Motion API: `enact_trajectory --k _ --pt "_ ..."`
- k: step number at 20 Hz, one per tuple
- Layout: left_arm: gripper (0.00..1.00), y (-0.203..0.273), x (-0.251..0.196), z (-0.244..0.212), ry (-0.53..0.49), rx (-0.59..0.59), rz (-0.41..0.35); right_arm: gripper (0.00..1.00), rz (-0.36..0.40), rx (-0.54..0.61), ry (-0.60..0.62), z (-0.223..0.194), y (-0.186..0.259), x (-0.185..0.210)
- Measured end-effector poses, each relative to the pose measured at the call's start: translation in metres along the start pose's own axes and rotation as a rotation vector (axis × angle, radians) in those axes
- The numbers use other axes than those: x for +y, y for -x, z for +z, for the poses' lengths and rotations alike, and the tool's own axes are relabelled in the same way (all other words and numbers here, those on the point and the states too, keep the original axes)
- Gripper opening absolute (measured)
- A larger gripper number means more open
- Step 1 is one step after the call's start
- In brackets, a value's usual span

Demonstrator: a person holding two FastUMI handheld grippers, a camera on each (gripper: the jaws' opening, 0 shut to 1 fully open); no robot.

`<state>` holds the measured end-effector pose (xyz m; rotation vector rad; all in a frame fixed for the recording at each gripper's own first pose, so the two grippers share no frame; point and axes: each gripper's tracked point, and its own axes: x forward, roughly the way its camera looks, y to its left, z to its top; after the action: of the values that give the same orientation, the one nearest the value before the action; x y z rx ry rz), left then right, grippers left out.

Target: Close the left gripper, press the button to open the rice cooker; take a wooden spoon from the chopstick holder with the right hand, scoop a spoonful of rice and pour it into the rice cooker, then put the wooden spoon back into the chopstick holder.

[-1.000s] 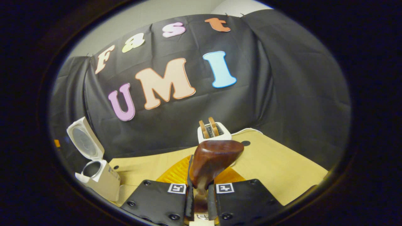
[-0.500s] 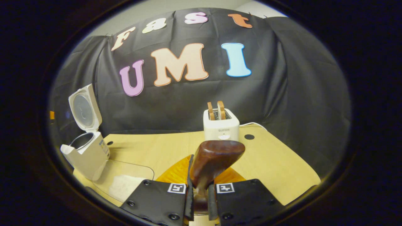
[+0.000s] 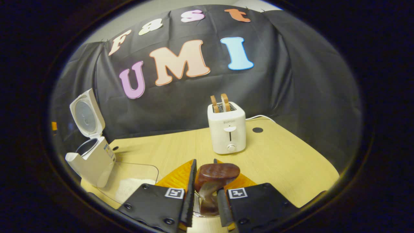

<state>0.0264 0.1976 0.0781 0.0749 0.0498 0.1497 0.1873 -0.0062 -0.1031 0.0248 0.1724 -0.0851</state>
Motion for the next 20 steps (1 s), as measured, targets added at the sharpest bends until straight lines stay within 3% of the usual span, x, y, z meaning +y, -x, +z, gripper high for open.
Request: enact_trajectory --k 5,14,20 --pt "0.89 -0.004 -0.009 -0.001 0.0 -0.001 -0.034 0.97 -0.057 0.002 -0.013 0.003 0.021 -0.024" --pt "0.88 -0.013 -0.013 0.004 -0.011 -0.004 -0.072 0.98 -0.216 -0.088 -0.124 0.03 0.088 -0.081" --pt "0.88 -0.023 -0.01 0.022 -0.008 -0.025 -0.095 0.97 -0.267 -0.11 -0.091 0.039 0.131 -0.082"
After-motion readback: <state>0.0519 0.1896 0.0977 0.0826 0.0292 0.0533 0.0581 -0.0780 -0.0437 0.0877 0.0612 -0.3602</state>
